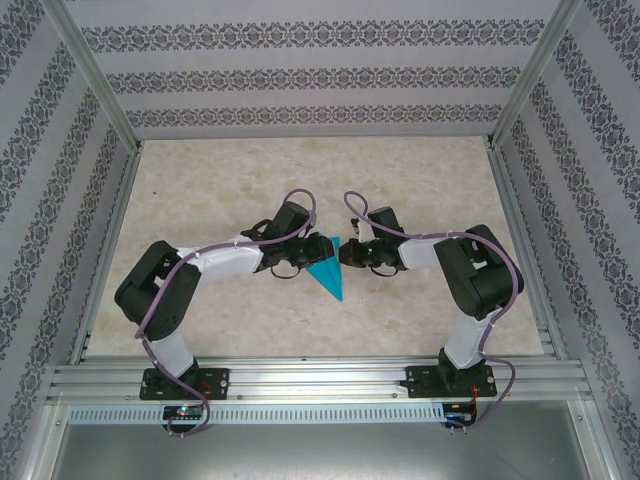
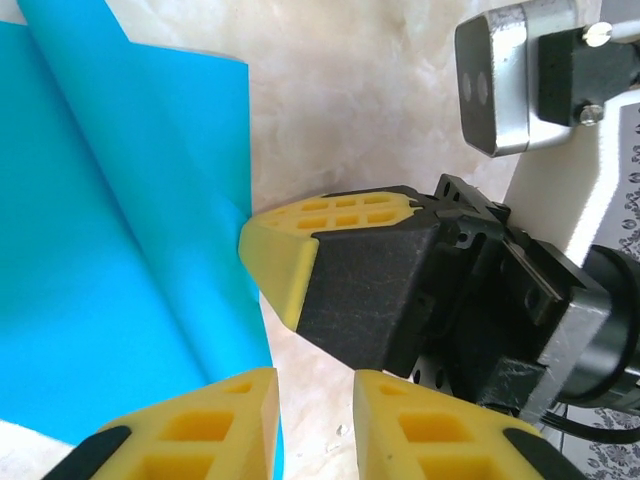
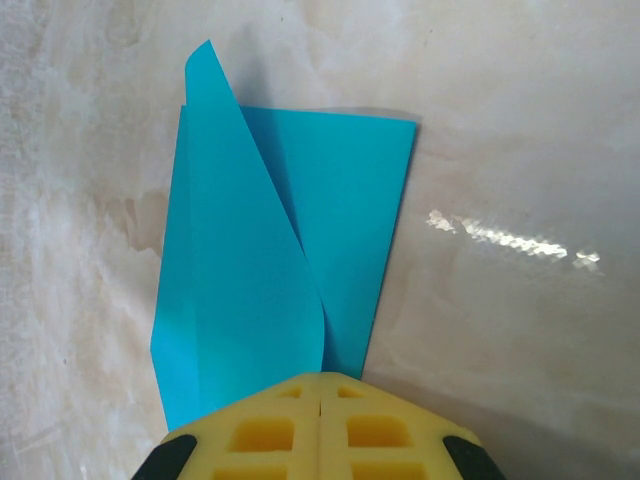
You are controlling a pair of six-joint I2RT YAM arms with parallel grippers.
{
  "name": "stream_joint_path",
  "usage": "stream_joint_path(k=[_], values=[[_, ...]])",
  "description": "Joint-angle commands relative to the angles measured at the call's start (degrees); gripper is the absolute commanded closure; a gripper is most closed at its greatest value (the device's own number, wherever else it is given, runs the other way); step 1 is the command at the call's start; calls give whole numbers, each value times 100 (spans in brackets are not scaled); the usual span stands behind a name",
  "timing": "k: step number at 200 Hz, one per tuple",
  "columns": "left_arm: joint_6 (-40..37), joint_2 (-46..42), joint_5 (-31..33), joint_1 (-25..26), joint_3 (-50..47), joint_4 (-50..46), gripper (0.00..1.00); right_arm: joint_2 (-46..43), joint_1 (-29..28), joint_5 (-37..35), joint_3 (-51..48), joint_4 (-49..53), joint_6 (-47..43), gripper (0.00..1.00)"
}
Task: Fold a paper plane with a square sheet of paper (fold left side to right side)
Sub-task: Fourth fold the wing at the center of the table.
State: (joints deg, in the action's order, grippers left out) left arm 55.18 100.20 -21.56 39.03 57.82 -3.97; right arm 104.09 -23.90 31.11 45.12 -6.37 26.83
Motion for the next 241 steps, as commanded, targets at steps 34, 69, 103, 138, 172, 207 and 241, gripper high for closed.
stream_joint_path(k=[34, 69, 103, 138, 172, 207, 241], values=[[117, 546, -108, -40, 283, 344, 76, 173, -53, -358, -15, 355, -236, 97], [155, 693, -122, -35, 357, 417, 75, 207, -62, -343, 29, 398, -271, 97], [155, 804, -137, -35, 379, 437, 75, 225, -71, -358, 56, 426, -284, 97], [116, 963, -106, -35, 445, 379, 75, 234, -93, -368, 90, 479, -301, 97], [-12, 1085, -1, -35, 543, 154, 75, 269, -115, -396, 109, 523, -323, 97], [-38, 1143, 42, -36, 490, 132, 75, 283, -134, -422, 131, 557, -339, 97], [-42, 1153, 152, -45, 375, 80, 75, 322, -142, -463, 162, 601, -354, 97]])
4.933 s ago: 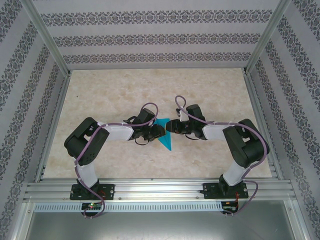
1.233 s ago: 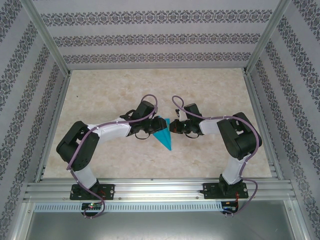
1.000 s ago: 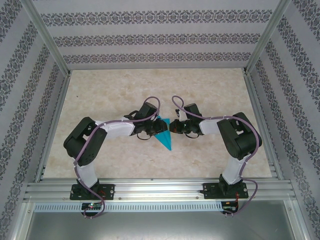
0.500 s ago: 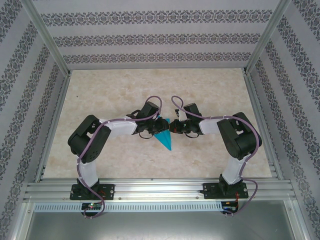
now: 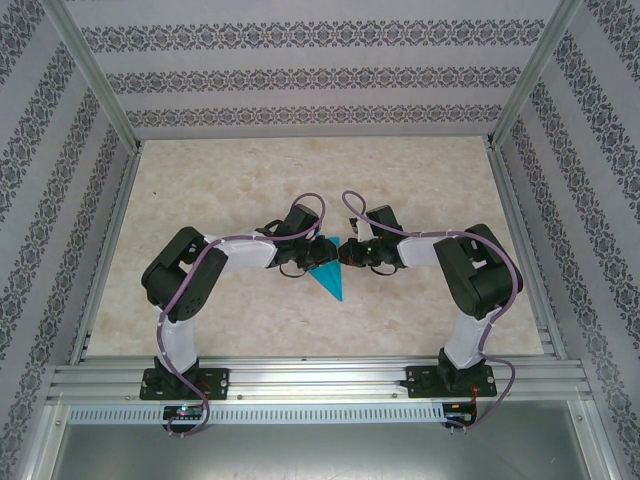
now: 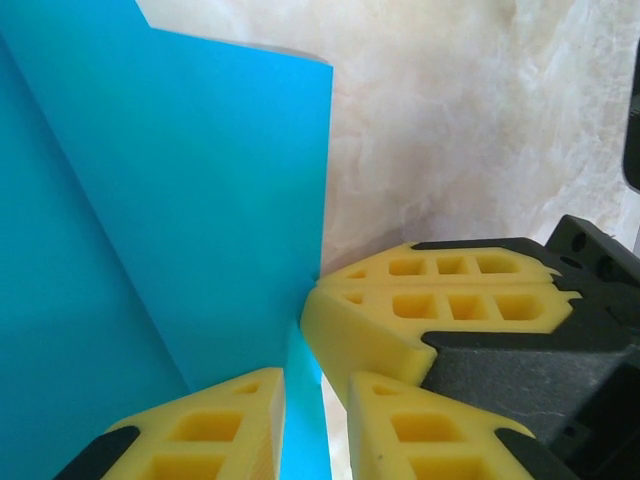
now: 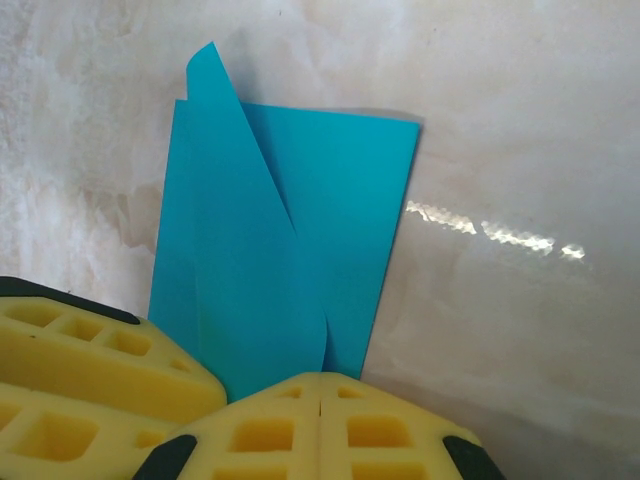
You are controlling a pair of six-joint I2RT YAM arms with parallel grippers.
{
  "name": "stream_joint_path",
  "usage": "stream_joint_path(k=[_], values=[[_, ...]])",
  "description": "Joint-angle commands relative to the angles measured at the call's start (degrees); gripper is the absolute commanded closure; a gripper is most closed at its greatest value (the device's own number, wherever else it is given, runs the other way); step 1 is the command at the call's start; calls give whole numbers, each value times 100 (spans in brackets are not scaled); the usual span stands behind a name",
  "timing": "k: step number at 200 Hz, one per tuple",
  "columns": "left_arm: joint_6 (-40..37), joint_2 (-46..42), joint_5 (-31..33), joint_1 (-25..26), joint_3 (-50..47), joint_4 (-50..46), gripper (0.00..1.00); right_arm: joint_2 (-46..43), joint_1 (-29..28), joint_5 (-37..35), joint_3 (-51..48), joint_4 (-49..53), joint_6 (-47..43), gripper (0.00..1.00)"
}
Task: Fold a paper plane with a square sheet of paper (fold left side to right side)
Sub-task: Fourth fold the wing at the center of the table.
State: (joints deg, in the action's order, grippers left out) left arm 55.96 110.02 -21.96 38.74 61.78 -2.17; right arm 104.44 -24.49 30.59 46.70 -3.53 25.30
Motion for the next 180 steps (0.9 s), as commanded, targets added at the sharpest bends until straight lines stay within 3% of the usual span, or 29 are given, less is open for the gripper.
stream_joint_path(k=[1, 139, 180], values=[[-121, 175, 192, -12, -23, -99, 75, 287, -82, -412, 5, 318, -201, 97], [1, 254, 297, -7, -363, 80, 79, 323, -91, -365, 59, 305, -186, 97], [37, 264, 312, -7, -456, 104, 79, -28, -74, -279, 295, 561, -224, 91]])
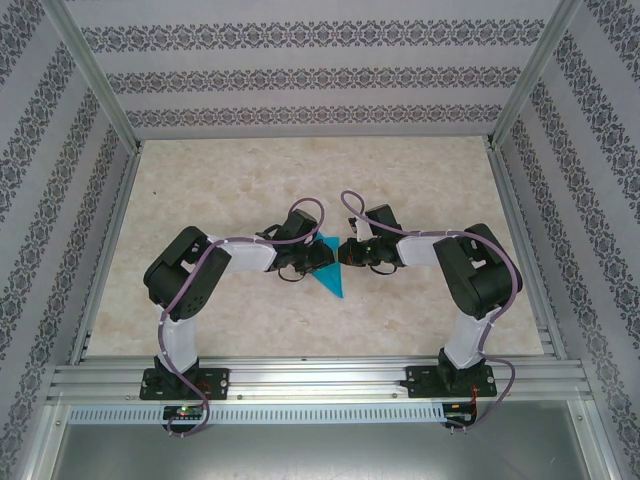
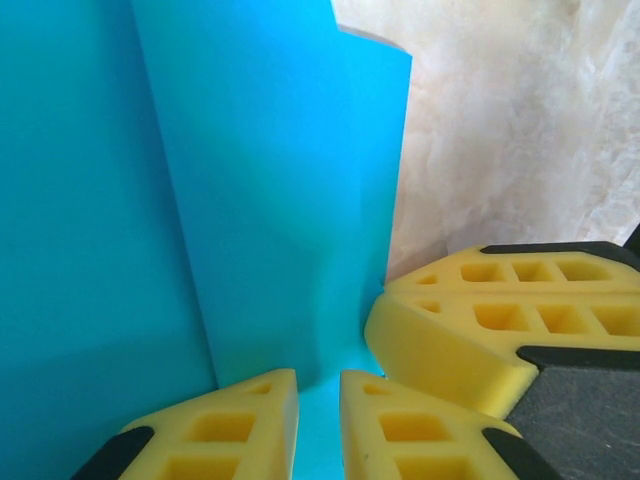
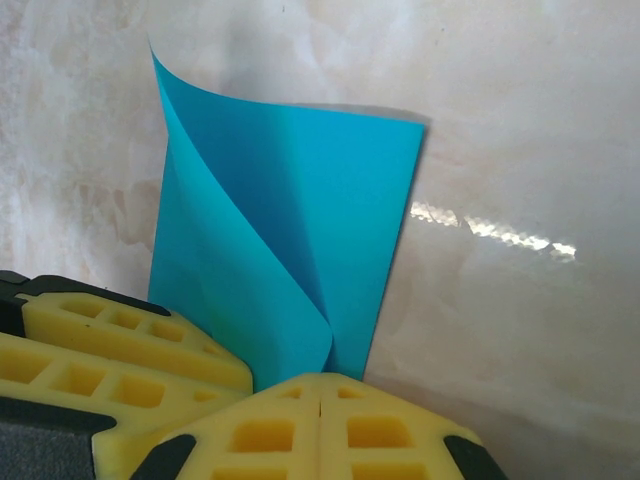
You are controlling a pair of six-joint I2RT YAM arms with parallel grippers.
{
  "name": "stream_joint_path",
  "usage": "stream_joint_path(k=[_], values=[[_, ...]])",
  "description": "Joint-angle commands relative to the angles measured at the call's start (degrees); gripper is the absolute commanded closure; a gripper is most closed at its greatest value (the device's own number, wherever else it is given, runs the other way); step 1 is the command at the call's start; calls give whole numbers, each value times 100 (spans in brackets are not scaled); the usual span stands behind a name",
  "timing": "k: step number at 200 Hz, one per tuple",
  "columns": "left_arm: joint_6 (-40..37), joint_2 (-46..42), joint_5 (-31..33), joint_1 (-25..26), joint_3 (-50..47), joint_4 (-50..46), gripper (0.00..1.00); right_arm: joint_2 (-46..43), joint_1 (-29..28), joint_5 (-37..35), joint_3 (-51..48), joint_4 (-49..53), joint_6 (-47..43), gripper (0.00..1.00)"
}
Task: Fold a paper plane with a square sheet of paper (fold left side to right side)
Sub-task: Fourth fold the wing at the center of the table.
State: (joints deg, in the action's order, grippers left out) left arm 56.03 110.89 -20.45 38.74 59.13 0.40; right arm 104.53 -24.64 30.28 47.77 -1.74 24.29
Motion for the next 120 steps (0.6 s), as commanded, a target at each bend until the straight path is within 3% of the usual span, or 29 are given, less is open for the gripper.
stream_joint_path(k=[1, 80, 120], values=[[31, 173, 167, -7, -191, -159, 79, -51, -54, -250, 197, 396, -125, 91], [36, 162, 241, 10, -104, -324, 79, -1446, 441, -777, 807, 1854, -533, 62], [44, 169, 312, 37, -87, -357, 79, -2127, 535, -412, 585, 2006, -387, 61]])
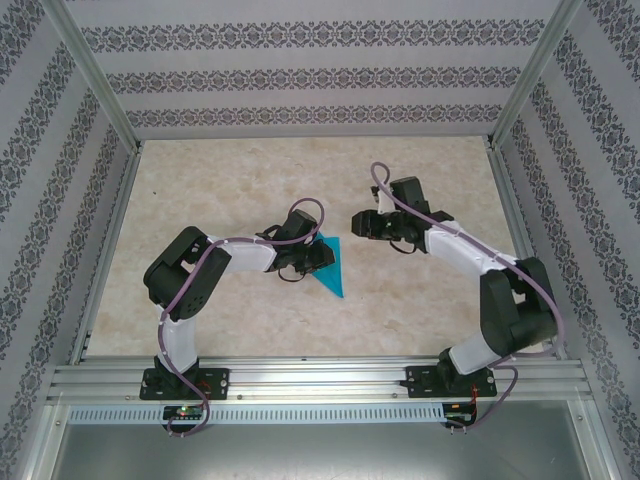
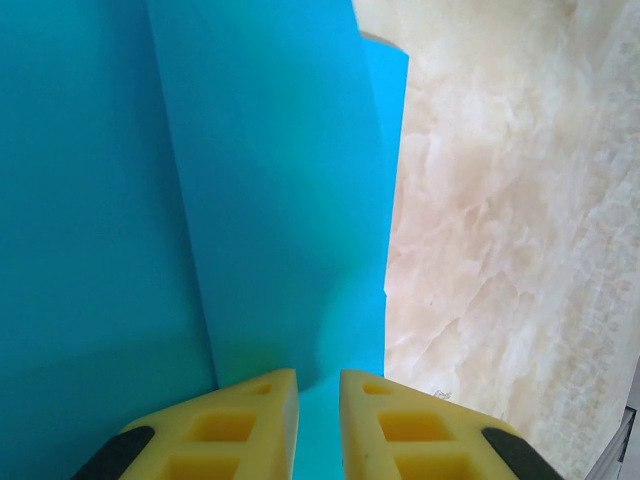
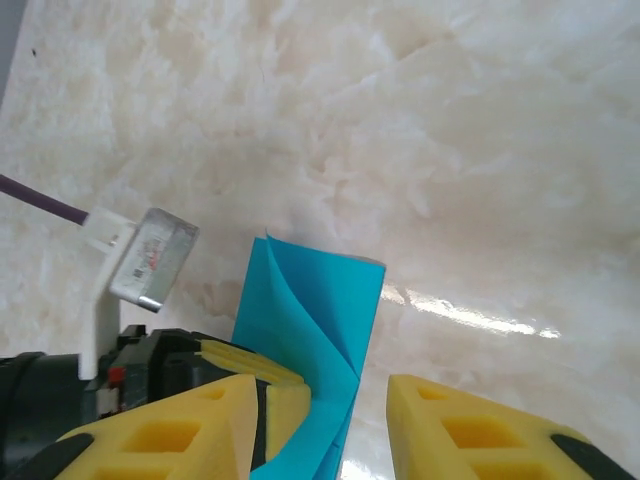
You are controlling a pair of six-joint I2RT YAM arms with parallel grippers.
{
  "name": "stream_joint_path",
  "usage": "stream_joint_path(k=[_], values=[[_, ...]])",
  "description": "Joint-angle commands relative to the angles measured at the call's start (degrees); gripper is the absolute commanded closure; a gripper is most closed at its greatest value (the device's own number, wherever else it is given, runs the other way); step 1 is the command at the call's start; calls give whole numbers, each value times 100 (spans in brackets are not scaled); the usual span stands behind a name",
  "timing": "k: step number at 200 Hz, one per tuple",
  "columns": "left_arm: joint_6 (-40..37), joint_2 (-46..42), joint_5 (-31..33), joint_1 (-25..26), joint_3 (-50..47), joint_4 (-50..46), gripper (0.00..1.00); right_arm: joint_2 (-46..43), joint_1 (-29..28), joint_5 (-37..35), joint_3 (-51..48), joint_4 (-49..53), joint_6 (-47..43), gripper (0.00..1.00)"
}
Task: Fold a paper plane with a square sheet of paper (fold left side to right side)
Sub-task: Fourth fold the wing at the center of the table.
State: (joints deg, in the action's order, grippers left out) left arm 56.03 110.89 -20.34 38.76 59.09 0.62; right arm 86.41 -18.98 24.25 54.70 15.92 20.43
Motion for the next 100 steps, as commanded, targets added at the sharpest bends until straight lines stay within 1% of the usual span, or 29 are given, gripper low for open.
stream_joint_path(k=[1, 14, 34, 69, 90, 100], values=[[46, 174, 297, 35, -82, -379, 79, -325, -29, 210, -117, 229, 11, 61], [48, 176, 294, 42, -69, -387, 79, -465, -52, 440, -298, 98, 220, 63], [39, 184, 301, 52, -64, -396, 79, -621, -247, 737, -567, -228, 518, 66], [38, 189, 293, 70, -64, -382, 79, -705, -743, 791, -827, -488, 818, 68], [29, 153, 333, 91, -73, -422, 79, -706, -859, 906, -993, -813, 1035, 69], [28, 161, 339, 88, -72, -430, 79, -664, -892, 962, -1052, -955, 1136, 71]])
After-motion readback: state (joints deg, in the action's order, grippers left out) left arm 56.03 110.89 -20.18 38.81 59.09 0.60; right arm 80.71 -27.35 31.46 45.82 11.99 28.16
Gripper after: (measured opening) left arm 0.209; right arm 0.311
